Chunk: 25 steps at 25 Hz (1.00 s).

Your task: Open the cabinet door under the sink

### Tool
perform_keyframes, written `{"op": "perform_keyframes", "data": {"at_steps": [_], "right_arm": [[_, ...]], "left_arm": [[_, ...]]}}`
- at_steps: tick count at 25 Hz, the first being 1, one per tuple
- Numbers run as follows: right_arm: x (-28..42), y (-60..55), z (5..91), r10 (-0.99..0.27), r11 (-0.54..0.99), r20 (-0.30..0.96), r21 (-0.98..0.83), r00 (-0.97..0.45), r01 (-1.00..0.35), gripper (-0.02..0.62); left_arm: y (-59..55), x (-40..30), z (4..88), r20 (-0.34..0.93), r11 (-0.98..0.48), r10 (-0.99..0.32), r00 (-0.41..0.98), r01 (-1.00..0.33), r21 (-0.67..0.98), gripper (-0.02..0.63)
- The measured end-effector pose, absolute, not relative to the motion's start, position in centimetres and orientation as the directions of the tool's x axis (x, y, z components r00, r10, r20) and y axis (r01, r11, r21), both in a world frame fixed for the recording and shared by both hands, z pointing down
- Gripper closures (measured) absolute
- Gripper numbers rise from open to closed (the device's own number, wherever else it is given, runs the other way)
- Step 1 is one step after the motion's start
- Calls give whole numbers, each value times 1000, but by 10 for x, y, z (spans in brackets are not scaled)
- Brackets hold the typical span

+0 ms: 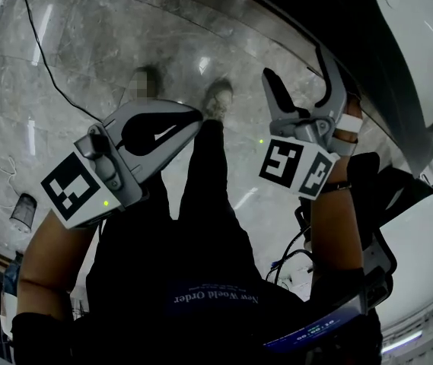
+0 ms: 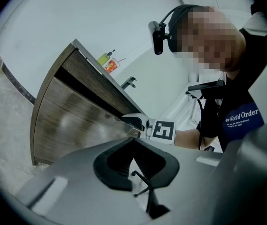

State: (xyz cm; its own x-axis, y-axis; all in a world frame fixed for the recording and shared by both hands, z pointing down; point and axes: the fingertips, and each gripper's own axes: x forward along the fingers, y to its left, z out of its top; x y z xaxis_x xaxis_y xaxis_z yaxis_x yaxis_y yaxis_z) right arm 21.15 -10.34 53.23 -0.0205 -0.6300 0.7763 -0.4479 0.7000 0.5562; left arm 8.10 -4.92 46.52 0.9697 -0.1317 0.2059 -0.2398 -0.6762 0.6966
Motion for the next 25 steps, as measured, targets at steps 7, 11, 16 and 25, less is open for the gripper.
{"op": "perform_keyframes", "data": {"at_steps": [7,11,16,25], "right_arm": [[204,-90,530,-389,829,912,288,-126,-480,231],[193,-67,523,-269,872,944,156,-189,-464,273],[187,-49,518,-181,893,955,60,-234,-447,294],[168,-38,507,-54,867,943,-118,-327,-483,410]], "left_arm": [[-59,84,454,203,-668,-137,970,-242,704,603],[-59,86,446,204,-669,-142,969,-246,702,603],[-60,87,434,195,-672,-149,969,-244,700,603],[-61,83,422,180,-663,-159,971,-240,709,603]]}}
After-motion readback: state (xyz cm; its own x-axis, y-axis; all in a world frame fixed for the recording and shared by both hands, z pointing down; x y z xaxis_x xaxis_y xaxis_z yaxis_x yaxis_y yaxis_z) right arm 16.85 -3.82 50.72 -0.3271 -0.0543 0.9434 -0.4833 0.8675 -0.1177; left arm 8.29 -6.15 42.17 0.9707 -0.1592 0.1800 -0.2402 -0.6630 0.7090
